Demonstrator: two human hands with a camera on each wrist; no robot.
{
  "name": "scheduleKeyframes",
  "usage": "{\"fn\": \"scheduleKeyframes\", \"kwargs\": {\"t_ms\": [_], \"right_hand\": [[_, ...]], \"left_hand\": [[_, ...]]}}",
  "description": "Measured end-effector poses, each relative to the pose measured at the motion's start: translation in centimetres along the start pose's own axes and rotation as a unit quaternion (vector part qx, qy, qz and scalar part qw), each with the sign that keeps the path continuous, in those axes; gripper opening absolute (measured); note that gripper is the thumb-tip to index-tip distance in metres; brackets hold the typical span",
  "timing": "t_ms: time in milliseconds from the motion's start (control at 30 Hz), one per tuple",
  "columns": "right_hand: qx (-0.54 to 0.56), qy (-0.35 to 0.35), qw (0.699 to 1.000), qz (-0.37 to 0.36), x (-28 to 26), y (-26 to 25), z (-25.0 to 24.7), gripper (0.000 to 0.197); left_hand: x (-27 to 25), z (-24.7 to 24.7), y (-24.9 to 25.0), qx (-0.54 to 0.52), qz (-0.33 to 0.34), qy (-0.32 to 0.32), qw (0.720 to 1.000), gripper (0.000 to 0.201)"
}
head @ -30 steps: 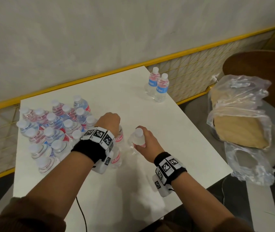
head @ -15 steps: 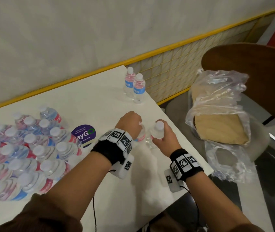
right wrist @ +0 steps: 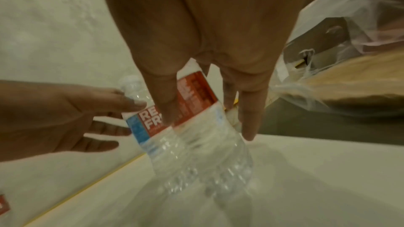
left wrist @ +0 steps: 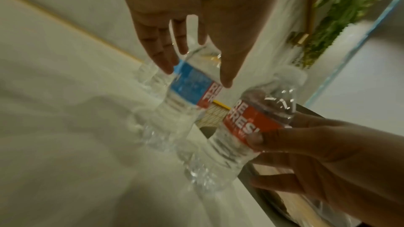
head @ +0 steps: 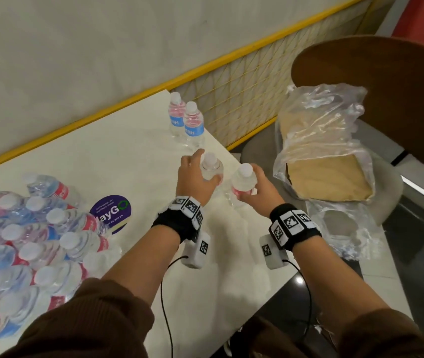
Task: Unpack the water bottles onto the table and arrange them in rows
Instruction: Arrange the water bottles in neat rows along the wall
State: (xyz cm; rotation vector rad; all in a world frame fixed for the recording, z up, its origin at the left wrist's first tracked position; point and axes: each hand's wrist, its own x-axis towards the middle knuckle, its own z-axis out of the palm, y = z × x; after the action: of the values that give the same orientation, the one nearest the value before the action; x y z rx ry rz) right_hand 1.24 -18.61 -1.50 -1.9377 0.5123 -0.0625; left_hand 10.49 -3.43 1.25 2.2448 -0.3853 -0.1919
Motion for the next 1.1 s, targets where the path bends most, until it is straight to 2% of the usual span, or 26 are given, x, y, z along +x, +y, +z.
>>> {"fn": "scheduleKeyframes", "kwargs": {"t_ms": [67, 133, 267, 433, 533, 600, 667, 700, 767, 800, 833, 867, 900, 967, 1033, 1100], "right_hand": [[-0.002, 0.022, 0.999, 0.027, -0.2, 1.1, 0.5, 0.083], [0.001, 0.043, 0.998, 0.052, -0.6, 2.1, 1.2, 0.091], [0.025, 0.067, 0.994, 0.081, -1.1, 2.9, 2.4, 0.087], [0.000, 0.077, 0.993, 0.088, -0.7, 2.6, 2.5, 0.077], [-0.035, 0.058, 0.996, 0.058, -0.7, 1.5, 1.5, 0.085], [-0.033, 0.059, 0.997, 0.024, -1.2, -0.3, 0.3, 0.089], [-0.037, 0.095, 0.994, -0.048, -1.6, -3.2, -1.2, 0.083], [-0.059, 0.113, 0.988, -0.086, -1.7, -5.1, -1.8, 0.078], [-0.140, 0.120, 0.974, -0.128, -0.9, -8.8, -2.6, 0.063], [-0.184, 0.104, 0.968, -0.132, -0.2, -10.4, -2.8, 0.056], [-0.228, 0.077, 0.962, -0.128, 0.8, -11.6, -2.9, 0.049], [-0.270, 0.047, 0.955, -0.117, 1.7, -12.6, -3.1, 0.044], [-0.300, 0.020, 0.948, -0.102, 2.6, -13.3, -3.3, 0.040], [-0.324, -0.005, 0.943, -0.075, 3.7, -14.7, -4.1, 0.034], [-0.331, -0.009, 0.942, -0.058, 4.3, -15.7, -4.8, 0.033], [-0.364, -0.032, 0.929, -0.055, 4.8, -16.4, -5.1, 0.033]], "left_hand": [[0.0, 1.2, -1.6, -0.012, -0.074, -0.028, 0.997, 0.090], [0.3, 2.4, -2.7, -0.044, -0.113, -0.068, 0.990, 0.097], [1.4, 4.0, -3.5, -0.063, -0.124, -0.097, 0.985, 0.079], [3.1, 5.0, -3.9, -0.120, -0.148, -0.027, 0.981, 0.066], [4.5, 5.0, -3.4, -0.135, -0.171, 0.033, 0.976, 0.078], [5.0, 4.7, -2.9, -0.122, -0.145, 0.040, 0.981, 0.090], [5.0, 4.3, -2.7, -0.132, -0.116, 0.031, 0.984, 0.101], [4.8, 4.1, -2.6, -0.144, -0.128, 0.031, 0.981, 0.104], [3.4, 3.7, -1.8, -0.166, -0.214, 0.049, 0.961, 0.098], [2.2, 3.7, -1.4, -0.161, -0.252, 0.051, 0.953, 0.090], [0.9, 3.7, -0.8, -0.148, -0.252, 0.049, 0.955, 0.083], [-0.4, 3.8, -0.3, -0.140, -0.211, 0.047, 0.966, 0.077], [-1.7, 4.0, 0.1, -0.144, -0.142, 0.049, 0.978, 0.073], [-3.6, 4.1, 1.1, -0.169, 0.006, 0.044, 0.985, 0.069], [-4.1, 4.0, 2.2, -0.153, 0.107, -0.021, 0.982, 0.068], [-3.8, 4.2, 2.9, -0.110, 0.155, -0.109, 0.976, 0.073]]}}
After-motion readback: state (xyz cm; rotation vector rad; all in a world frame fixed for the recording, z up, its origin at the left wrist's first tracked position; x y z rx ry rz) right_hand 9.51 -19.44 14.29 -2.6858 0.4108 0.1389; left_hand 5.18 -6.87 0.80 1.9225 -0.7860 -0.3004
